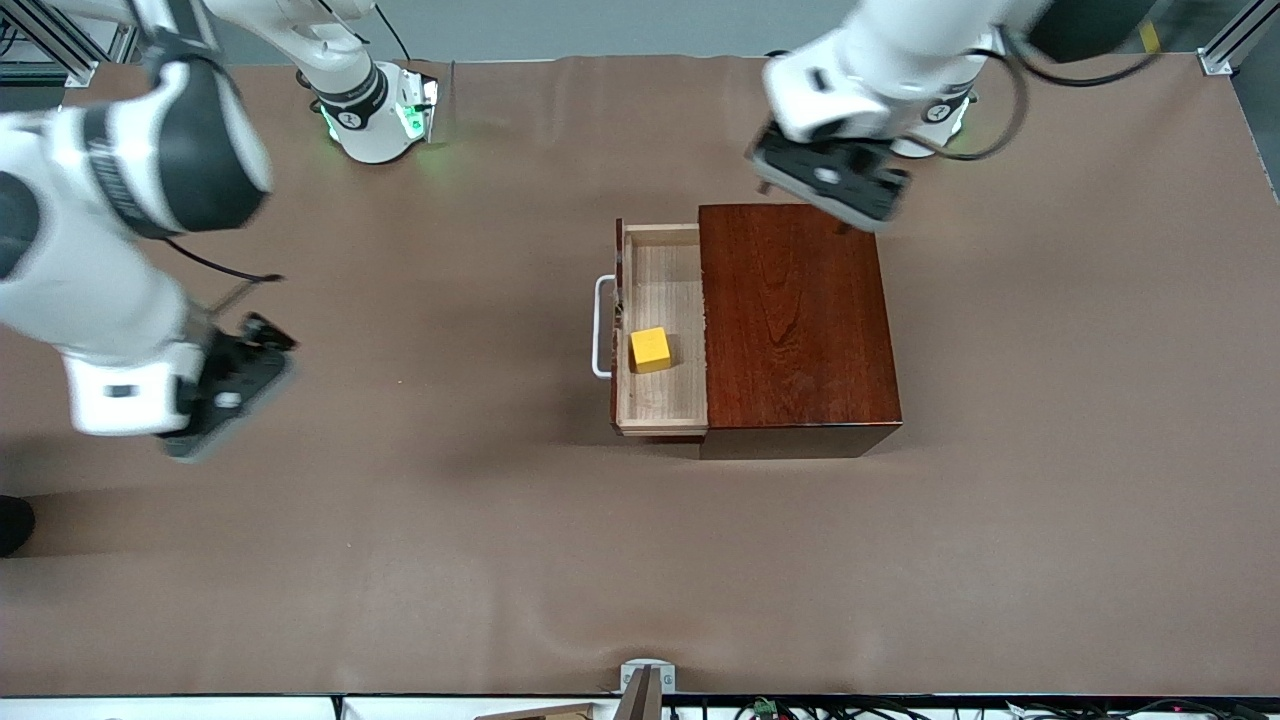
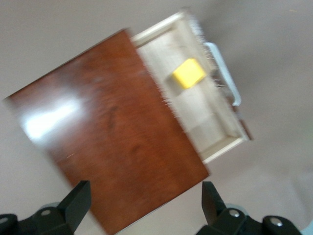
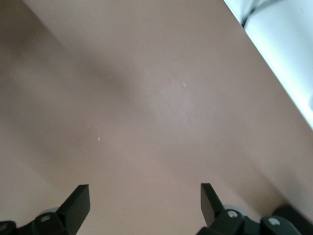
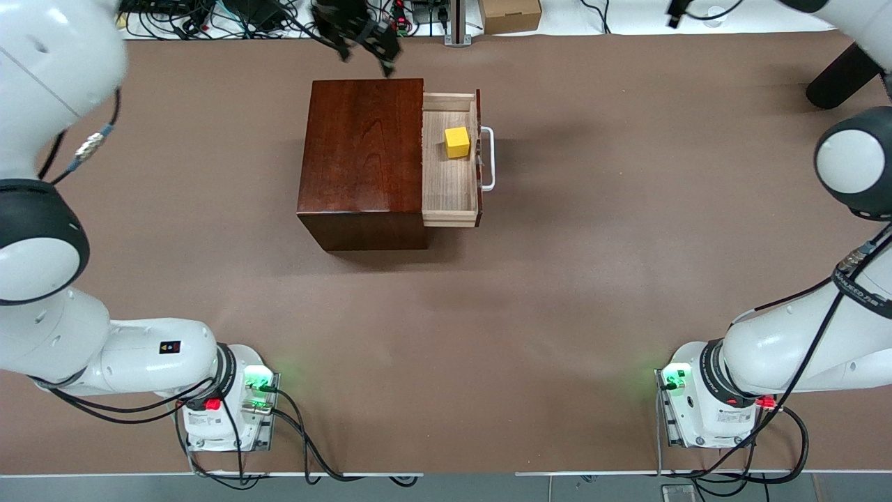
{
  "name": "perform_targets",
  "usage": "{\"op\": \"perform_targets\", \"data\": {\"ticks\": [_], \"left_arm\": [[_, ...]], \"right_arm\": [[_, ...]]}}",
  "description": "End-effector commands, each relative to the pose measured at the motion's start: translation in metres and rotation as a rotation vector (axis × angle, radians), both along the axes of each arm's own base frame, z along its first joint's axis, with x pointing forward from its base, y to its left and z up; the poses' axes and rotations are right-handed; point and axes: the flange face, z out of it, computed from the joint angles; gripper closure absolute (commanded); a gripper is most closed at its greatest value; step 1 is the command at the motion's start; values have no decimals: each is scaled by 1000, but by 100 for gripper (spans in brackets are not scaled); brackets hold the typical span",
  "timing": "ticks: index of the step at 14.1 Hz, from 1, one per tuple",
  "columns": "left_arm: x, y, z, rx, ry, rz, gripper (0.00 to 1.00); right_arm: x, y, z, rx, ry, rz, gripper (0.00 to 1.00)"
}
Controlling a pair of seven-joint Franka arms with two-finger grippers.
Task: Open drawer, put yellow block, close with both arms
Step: 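Withdraw the right gripper while the left gripper moves toward the drawer front, then push the drawer front into the box with the left gripper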
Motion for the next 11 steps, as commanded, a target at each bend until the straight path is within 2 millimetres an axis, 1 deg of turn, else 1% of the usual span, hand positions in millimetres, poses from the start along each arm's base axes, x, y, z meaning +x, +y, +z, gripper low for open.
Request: {"op": "perform_targets", "data": {"ticks": [1, 3, 4, 5, 6, 7, 9, 11], "left_arm": [[1, -62, -31, -53, -10, -142, 0], [2, -110, -51, -51, -58, -303, 0], [3, -134, -63, -81, -73, -377, 0], [9, -151, -73, -125, -98, -414, 0], [15, -161, -87, -146, -121, -440, 0], [23, -168, -104, -170, -149, -504, 0], [35, -178, -142, -195, -193, -669, 0], [38, -188, -173, -183, -215, -773, 0]], "right_arm": [[-28, -32, 26, 37, 14, -178, 0], [-38, -43, 37, 49, 29, -294, 0], [-45, -44, 42, 45, 40, -363, 0], [-50, -41, 47, 43, 47, -420, 0], [-55, -38, 50, 46, 52, -477, 0], [-60, -37, 52, 51, 52, -532, 0], [-72, -47, 53, 94, 73, -621, 0], [-83, -58, 53, 131, 93, -680, 0]]}}
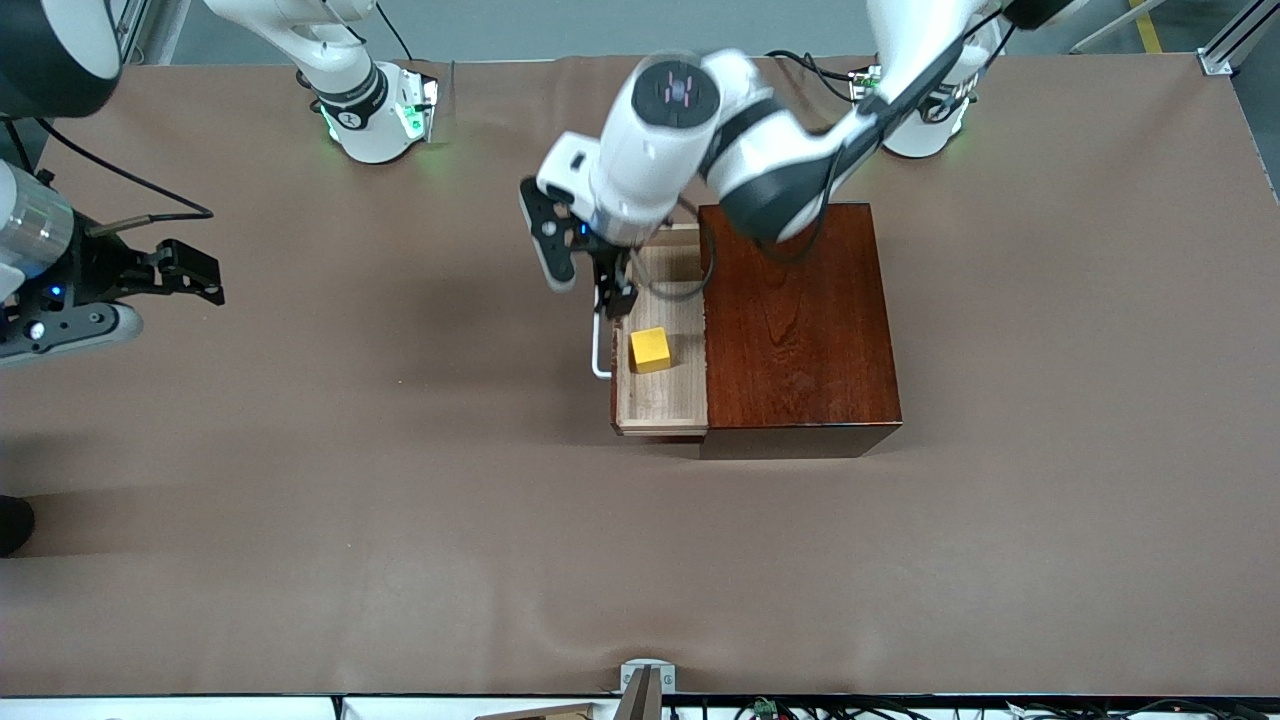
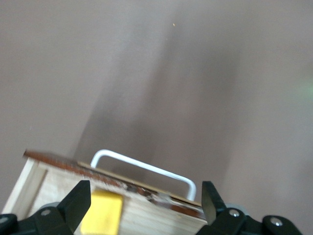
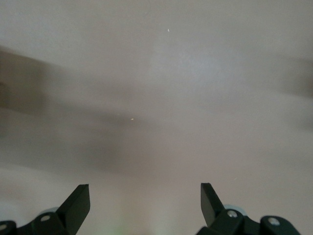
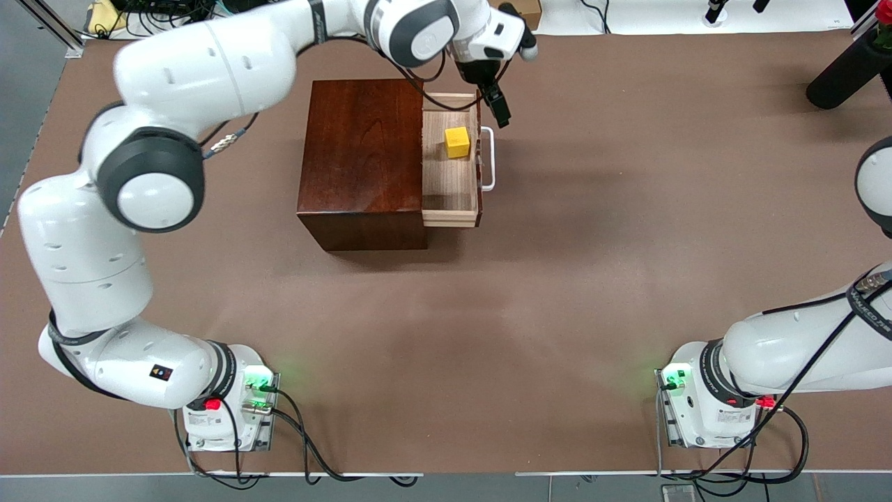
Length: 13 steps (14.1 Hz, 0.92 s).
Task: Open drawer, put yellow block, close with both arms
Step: 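Push the drawer front into the box with the left gripper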
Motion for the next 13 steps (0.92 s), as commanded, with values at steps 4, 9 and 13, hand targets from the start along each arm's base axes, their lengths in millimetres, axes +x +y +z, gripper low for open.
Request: {"op": "perform_targets", "data": {"ticks": [4, 9, 13], "left_arm": [[-9, -35, -48, 70, -125, -214, 0], [-14, -39, -84, 145, -116, -218, 0], [-4, -28, -98, 193, -114, -220, 0]], "right_arm": [[-35, -31, 2, 66, 30, -228, 0], [-60, -39, 12, 59, 44, -242, 0], [-60, -42, 19, 52, 48, -269, 0]]}}
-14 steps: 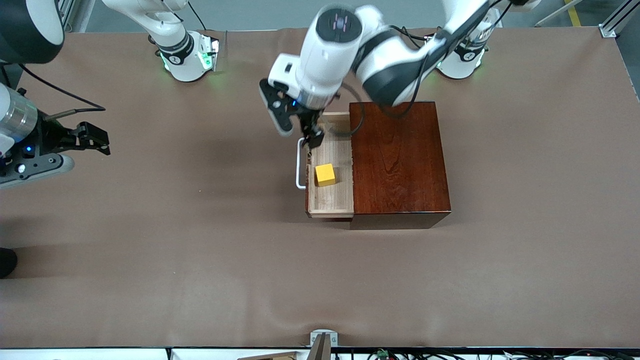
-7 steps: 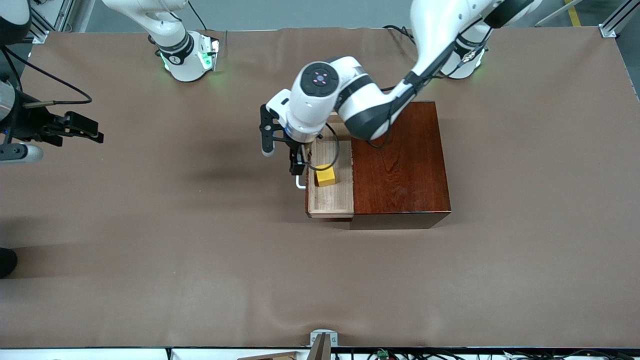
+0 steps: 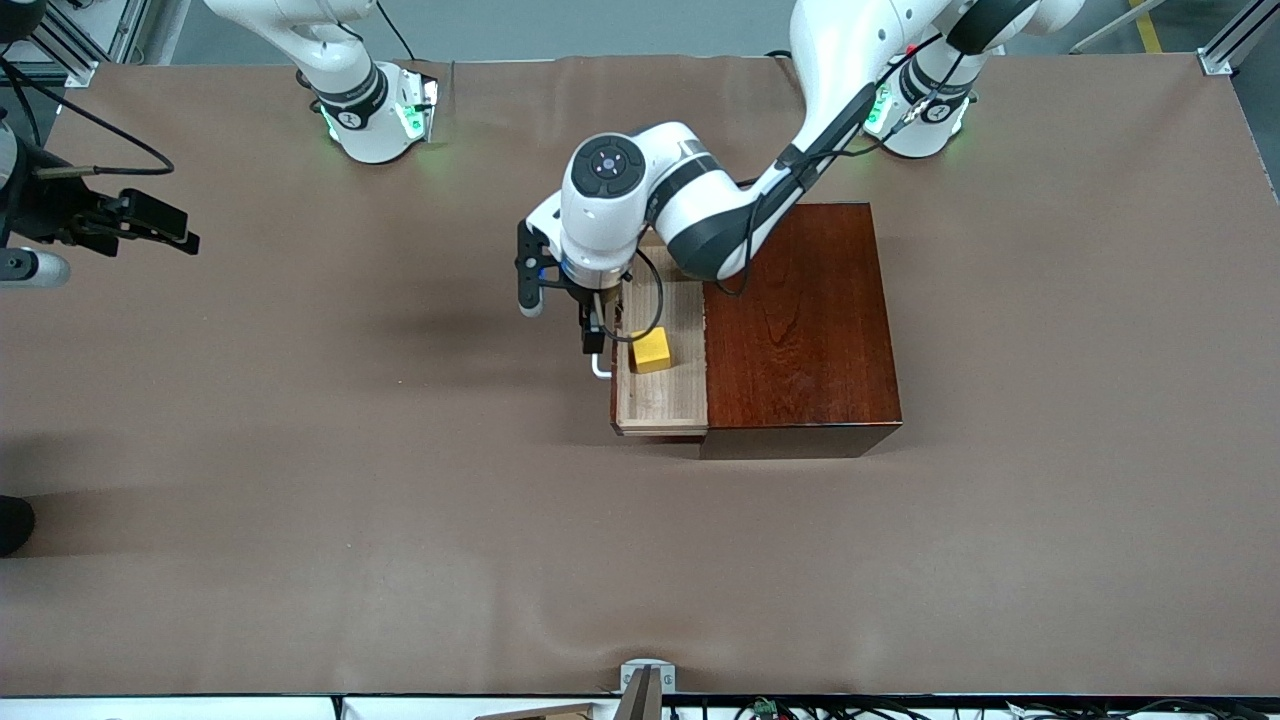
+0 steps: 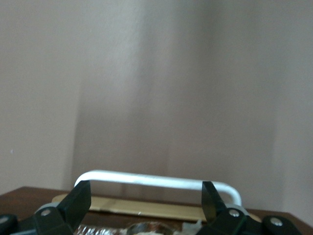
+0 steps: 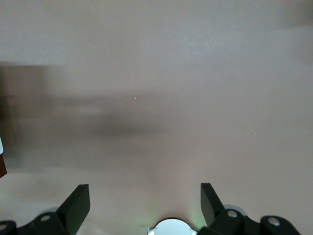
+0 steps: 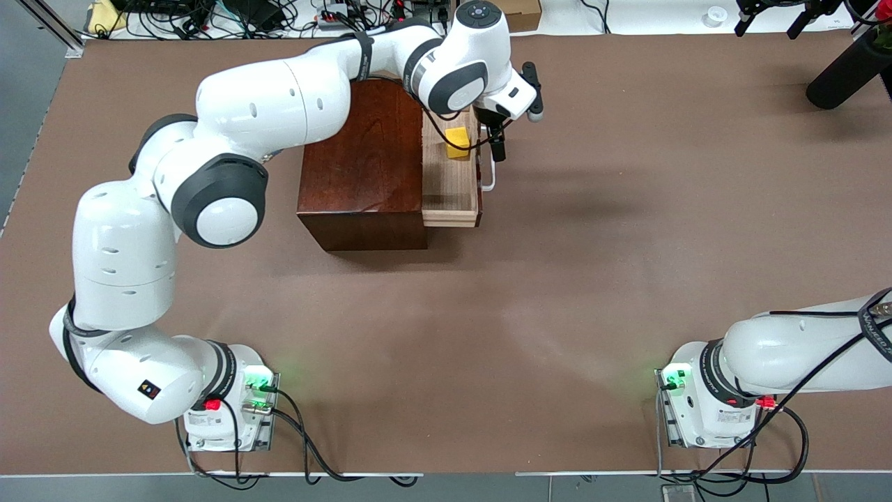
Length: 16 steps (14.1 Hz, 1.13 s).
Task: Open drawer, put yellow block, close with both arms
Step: 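Push the drawer front into the box with the left gripper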
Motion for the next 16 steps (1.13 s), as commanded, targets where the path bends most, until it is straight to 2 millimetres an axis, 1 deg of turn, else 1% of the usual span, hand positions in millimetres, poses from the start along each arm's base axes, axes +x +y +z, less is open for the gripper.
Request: {"op": "perform_targets", "data": {"ticks": [1, 2, 6, 7, 9, 13, 14, 16], "left_arm": [[5, 2, -9, 50, -31, -32, 0], [5, 3, -13, 72, -33, -42, 0], [5, 5, -20, 106, -44, -83, 0], [3, 7, -21, 123, -32, -101, 0], [3, 14, -20, 160, -10, -115, 0], [8, 30, -25, 246, 25, -98, 0], [10, 34, -22, 260, 29, -92, 0], [16, 47, -26, 311, 52, -75, 0]], "right_arm": [[-7, -5, 7, 12, -5, -31, 0], [-6, -6, 7, 6, -14, -32, 0], [1, -10, 10, -29, -62, -20, 0], [2, -7, 12, -30, -67, -14, 0], [2, -5, 25, -35, -88, -11, 0], [2, -6, 26, -47, -88, -11, 0], [1, -5, 25, -48, -82, -18, 0], [-5, -8, 24, -54, -42, -22, 0]]}}
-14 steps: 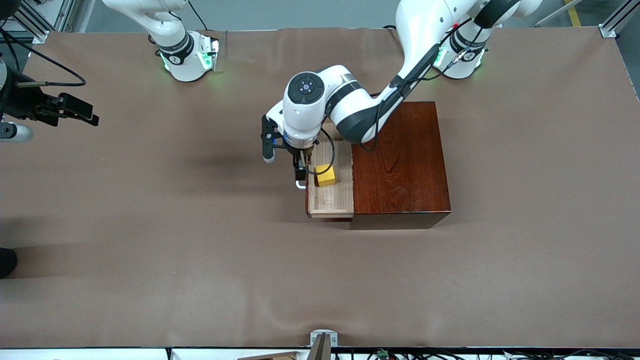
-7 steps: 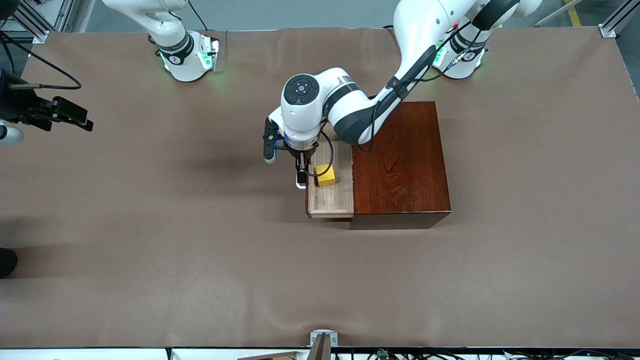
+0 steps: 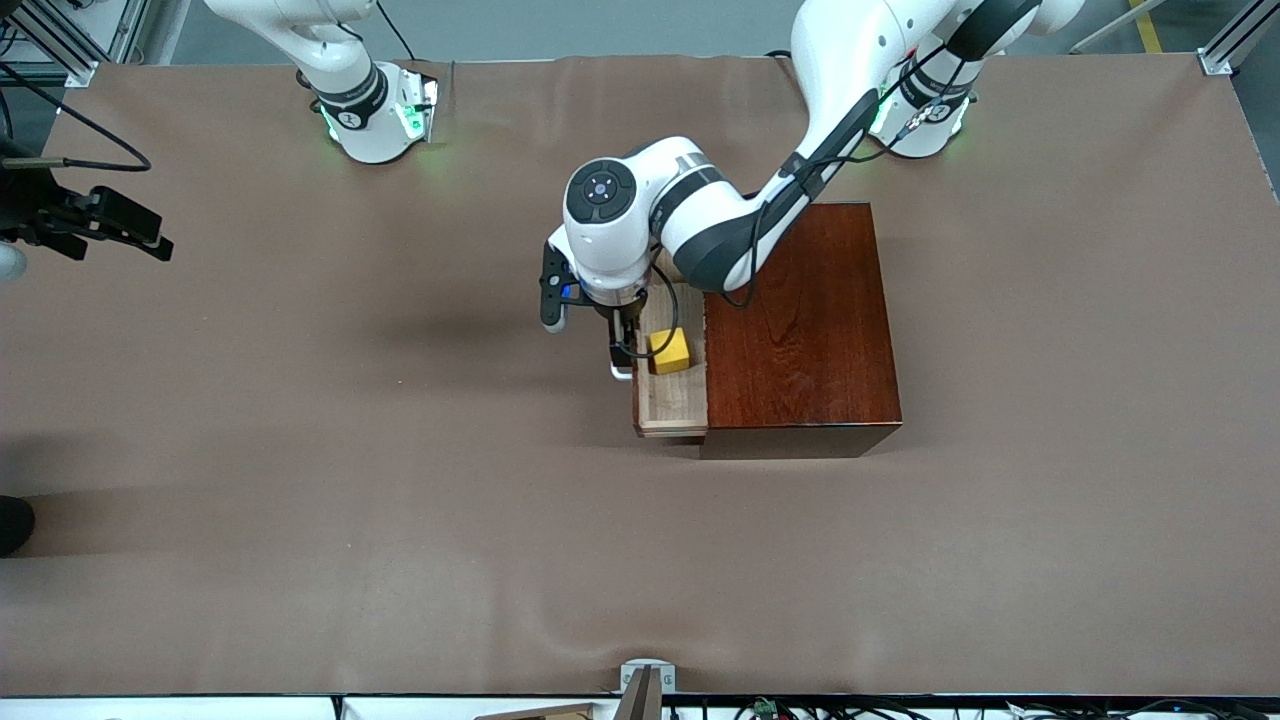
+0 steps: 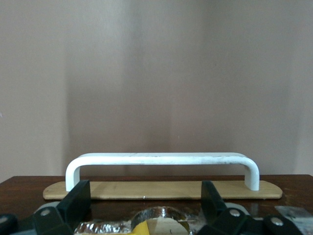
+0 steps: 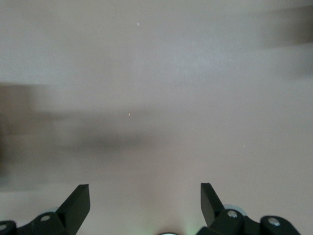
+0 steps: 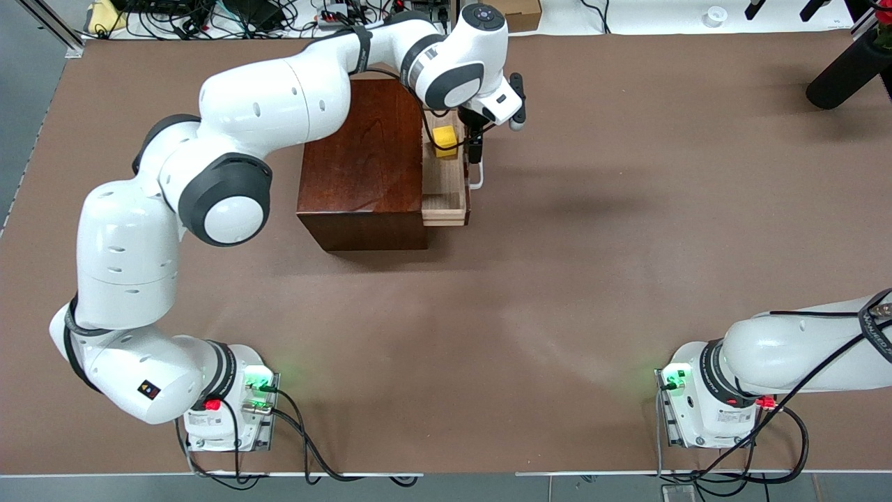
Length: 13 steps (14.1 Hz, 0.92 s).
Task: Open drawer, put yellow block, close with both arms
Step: 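Push the drawer front into the box with the left gripper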
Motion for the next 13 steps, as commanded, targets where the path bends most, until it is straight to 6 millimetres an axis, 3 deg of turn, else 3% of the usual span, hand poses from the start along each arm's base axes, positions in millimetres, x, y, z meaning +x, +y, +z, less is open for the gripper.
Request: {"op": "perform_targets", "data": {"ticks": [1, 13], "left_arm": [[9, 30, -8, 143, 30, 4, 0], [13, 66, 11, 353, 17, 6, 0]], "right_arm": [[-7, -6, 5, -17, 18, -22, 0], [-4, -3, 10, -19, -20, -4, 0]]}}
